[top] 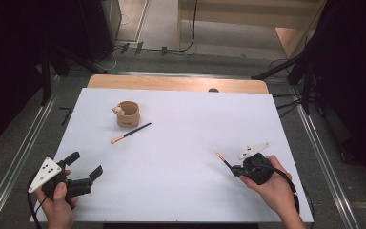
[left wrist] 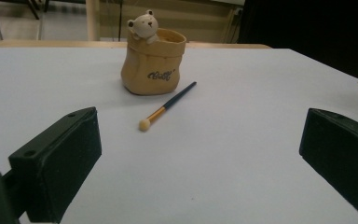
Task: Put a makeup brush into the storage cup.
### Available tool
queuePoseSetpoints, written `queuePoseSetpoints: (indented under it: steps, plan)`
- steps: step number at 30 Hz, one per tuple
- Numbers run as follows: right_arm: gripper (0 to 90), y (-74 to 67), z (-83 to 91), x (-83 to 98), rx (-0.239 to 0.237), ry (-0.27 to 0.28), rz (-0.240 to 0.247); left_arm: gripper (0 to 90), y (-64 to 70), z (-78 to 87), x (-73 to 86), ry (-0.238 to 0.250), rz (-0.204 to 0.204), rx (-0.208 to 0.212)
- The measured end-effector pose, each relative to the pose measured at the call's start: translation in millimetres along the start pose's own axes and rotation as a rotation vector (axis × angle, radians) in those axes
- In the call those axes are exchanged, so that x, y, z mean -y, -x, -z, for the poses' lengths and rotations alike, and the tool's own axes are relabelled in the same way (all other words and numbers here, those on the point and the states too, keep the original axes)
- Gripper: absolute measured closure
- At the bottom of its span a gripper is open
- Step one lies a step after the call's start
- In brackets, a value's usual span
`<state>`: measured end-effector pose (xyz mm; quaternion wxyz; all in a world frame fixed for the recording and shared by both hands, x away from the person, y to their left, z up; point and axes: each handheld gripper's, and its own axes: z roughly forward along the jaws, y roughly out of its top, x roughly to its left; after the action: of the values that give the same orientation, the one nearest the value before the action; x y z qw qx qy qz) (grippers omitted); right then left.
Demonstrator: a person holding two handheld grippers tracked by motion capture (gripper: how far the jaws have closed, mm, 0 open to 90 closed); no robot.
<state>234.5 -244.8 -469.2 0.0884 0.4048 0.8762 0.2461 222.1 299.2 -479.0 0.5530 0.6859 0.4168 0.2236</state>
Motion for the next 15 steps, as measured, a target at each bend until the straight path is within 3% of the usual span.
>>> queuePoseSetpoints:
  steps: [9,10,11,12,15]
  plan:
    - [85.5,-5.3,3.0,-7.0,0.041,0.146,-0.045,0.0,8.8,-10.4,-4.0,0.001,-0.006,0.033]
    - [85.5,-6.8,4.3,-8.3,0.044,0.195,-0.063,0.0,9.1,-11.9,-5.2,0.003,-0.003,0.034]
    - [85.5,-6.8,4.3,-8.3,0.044,0.195,-0.063,0.0,9.1,-11.9,-5.2,0.003,-0.003,0.034]
    - [85.5,-8.0,5.5,-9.2,0.04,0.243,-0.074,0.0,10.6,-13.8,-6.9,0.008,-0.002,0.036]
    - [85.5,-9.2,6.2,-9.6,0.038,0.28,-0.085,0.0,12.9,-15.8,-8.9,0.007,-0.007,0.041]
